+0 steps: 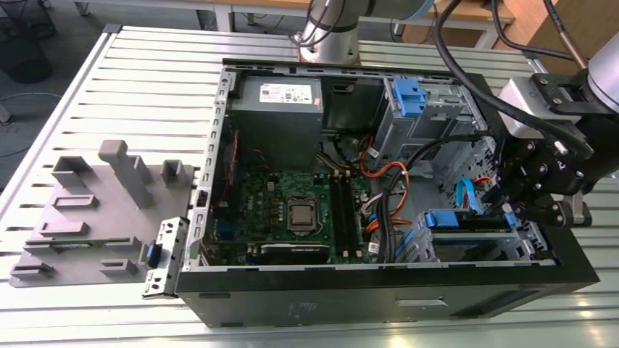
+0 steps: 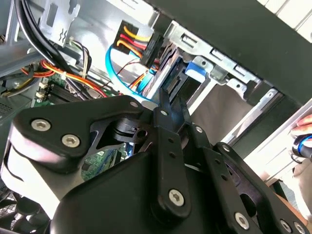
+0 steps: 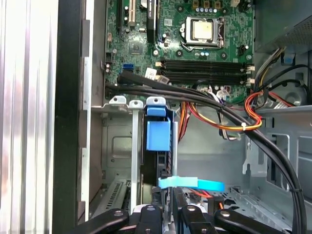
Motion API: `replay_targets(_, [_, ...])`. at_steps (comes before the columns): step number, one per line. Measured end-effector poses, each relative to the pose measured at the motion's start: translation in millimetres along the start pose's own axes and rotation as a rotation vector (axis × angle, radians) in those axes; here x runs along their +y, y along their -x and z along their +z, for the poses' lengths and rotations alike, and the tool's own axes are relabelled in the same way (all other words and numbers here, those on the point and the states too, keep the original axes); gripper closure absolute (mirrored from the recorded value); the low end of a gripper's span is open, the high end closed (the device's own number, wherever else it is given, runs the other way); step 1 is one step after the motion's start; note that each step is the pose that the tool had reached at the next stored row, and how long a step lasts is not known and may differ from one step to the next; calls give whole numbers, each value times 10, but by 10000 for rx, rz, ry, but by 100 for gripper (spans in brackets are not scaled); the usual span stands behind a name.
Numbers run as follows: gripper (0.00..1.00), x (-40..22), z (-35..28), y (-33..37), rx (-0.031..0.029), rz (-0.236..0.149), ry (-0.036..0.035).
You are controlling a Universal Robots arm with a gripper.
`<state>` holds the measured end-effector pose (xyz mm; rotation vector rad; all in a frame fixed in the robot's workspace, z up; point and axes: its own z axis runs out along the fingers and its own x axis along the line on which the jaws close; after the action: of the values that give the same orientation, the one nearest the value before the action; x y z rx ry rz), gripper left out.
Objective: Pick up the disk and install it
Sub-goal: 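Insert the first disk wire, then insert the second disk wire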
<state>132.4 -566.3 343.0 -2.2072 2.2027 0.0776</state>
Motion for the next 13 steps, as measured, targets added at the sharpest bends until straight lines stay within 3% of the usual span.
replay_targets(13, [76,-1,-63,3,-2,0,0])
